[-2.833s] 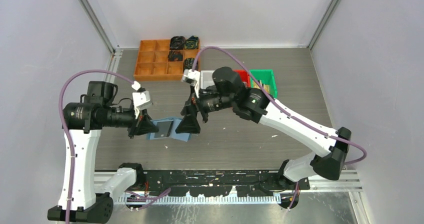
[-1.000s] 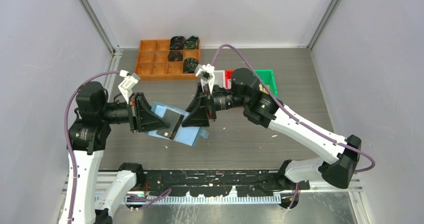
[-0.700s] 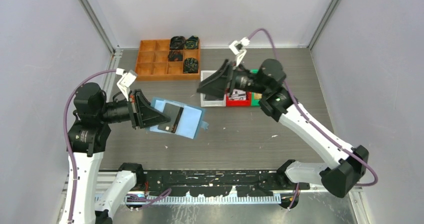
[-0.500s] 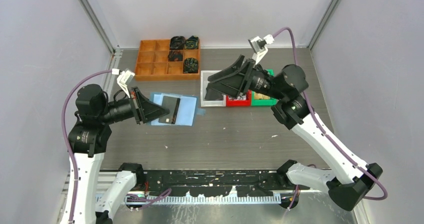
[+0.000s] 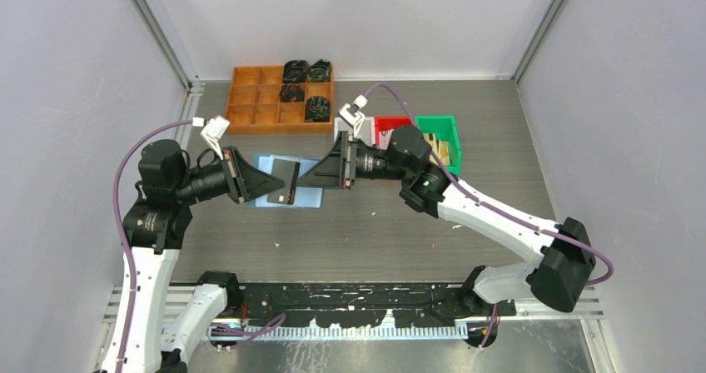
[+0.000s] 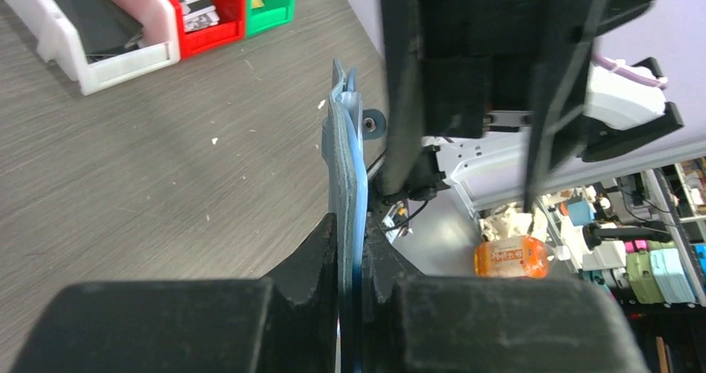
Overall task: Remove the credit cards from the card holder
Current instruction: Remove the credit card from the card holder.
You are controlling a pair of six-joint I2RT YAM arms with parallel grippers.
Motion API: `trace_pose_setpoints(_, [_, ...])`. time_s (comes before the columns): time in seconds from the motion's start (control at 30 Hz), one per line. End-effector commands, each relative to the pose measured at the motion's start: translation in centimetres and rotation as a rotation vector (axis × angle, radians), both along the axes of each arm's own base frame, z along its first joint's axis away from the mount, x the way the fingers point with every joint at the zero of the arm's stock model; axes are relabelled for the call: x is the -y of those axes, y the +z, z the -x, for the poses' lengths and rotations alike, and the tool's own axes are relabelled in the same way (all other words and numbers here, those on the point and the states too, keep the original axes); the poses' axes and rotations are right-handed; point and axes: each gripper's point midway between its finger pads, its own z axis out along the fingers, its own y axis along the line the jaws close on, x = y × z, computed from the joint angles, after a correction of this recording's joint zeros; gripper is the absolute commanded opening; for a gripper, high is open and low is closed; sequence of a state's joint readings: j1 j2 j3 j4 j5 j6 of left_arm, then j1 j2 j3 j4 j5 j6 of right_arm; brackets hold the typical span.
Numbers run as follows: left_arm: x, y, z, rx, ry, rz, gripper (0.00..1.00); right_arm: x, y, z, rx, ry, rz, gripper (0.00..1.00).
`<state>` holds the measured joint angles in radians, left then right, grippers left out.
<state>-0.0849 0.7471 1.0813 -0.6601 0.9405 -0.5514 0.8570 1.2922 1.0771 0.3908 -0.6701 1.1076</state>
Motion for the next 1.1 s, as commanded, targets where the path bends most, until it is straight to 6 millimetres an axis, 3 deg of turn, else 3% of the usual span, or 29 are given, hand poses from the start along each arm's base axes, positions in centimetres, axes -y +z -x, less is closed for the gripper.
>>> trace_pose_setpoints(0.0, [0.7,3.0,1.3,0.088,-0.079,0.062,0.02,0.1,1.8,0.3,0.017,0.006,-0.073,0.65])
trace_pose_setpoints(0.37, [1.3,5.4,2.3,0.080,-0.138,0.149,0.02,-0.7,1.0,-0.1,0.000,0.011,-0.063,0.58])
trace_pose_setpoints(0.63, [1.5,5.6,2.4,0.045,-0.153,0.172,0.03,-1.9,3.5,1.3,-0.002,0.101,-0.176,0.46])
trace_pose_setpoints(0.7, [1.5,5.7,2.6,0.041,-0.166,0.177,0.04,-2.0,3.8,1.3,-0.001,0.103,-0.187,0.38])
trace_pose_setpoints(0.83, [1.7,6.2,2.9,0.028,-0.189,0.189,0.09,-1.5,3.7,1.5,0.002,0.106,-0.195,0.21])
trace_pose_setpoints(1.07, [1.9,7.3,3.2,0.014,-0.236,0.222,0.21,-0.3,3.9,2.0,0.009,0.096,-0.227,0.17])
